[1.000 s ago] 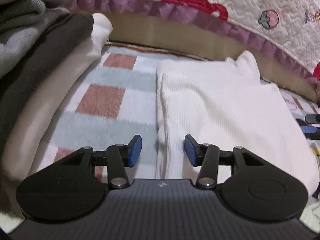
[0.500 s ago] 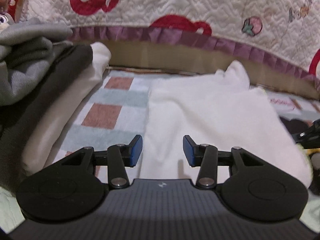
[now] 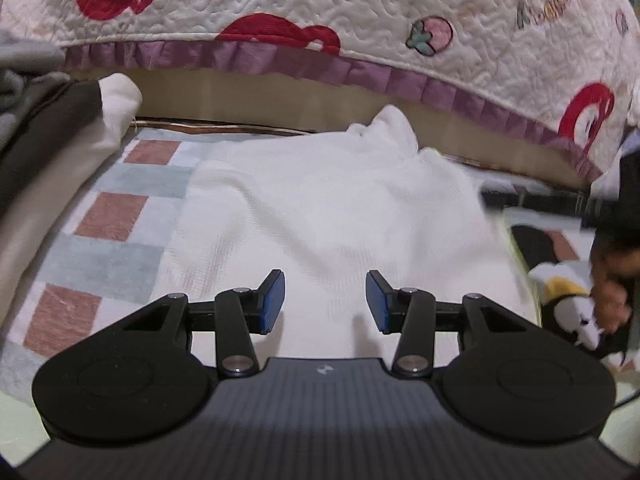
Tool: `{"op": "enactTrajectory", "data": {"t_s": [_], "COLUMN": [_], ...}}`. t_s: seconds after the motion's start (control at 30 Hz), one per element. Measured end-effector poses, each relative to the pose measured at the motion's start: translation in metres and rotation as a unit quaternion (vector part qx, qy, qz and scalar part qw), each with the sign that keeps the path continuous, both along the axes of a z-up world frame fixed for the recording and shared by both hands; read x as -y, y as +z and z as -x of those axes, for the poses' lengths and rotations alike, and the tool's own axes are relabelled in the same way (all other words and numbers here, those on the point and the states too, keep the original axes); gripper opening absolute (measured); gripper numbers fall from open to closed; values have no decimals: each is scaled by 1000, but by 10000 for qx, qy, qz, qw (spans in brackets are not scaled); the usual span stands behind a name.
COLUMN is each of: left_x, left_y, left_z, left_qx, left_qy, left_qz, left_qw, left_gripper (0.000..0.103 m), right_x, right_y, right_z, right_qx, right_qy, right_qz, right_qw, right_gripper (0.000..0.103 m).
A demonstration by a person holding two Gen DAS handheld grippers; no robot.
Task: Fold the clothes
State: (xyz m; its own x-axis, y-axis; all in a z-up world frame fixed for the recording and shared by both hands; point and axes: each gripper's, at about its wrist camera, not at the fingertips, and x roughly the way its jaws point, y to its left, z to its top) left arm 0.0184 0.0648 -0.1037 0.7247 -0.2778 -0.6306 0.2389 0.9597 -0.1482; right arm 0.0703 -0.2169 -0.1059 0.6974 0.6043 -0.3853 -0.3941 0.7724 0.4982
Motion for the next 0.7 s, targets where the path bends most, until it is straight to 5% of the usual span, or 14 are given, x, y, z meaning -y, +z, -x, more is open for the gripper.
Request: {"op": "enactTrajectory", "data": {"t_s": [0.13, 0.2, 0.3, 0.5, 0.57, 0.7], "left_x": [2, 2, -2, -14, -19, -29], "left_y": [-6, -13, -17, -13, -9, -1], "left_z": [6, 7, 8, 6, 7, 8], "left_qx": [-158, -312, -436, -437, -412, -336], "left_qy": [-58, -20, 62, 235, 292, 317], "left_qz": [-106, -165, -71, 156, 241, 258], "left_qw": [9998, 9994, 9990, 9986, 9984, 9986], "left_gripper": [44, 44, 44, 45, 45, 45], "right_x": [23, 35, 45, 46, 41, 24], "right_y": [-31, -47, -67, -79, -74, -56], "right_z": [-15, -21, -26, -31, -42, -66], "right_qx": [-1011, -1537, -2093, -2272, -2252, -2165], "right_qy": [-223, -222, -228, 41, 57, 96], "right_qz": [-994, -1804, -2680, -3743, -3588, -2646], "right_qw": [9896, 9712, 9401, 8990, 9058, 9397], "right_gripper": [8, 12, 48, 61, 63, 63]}}
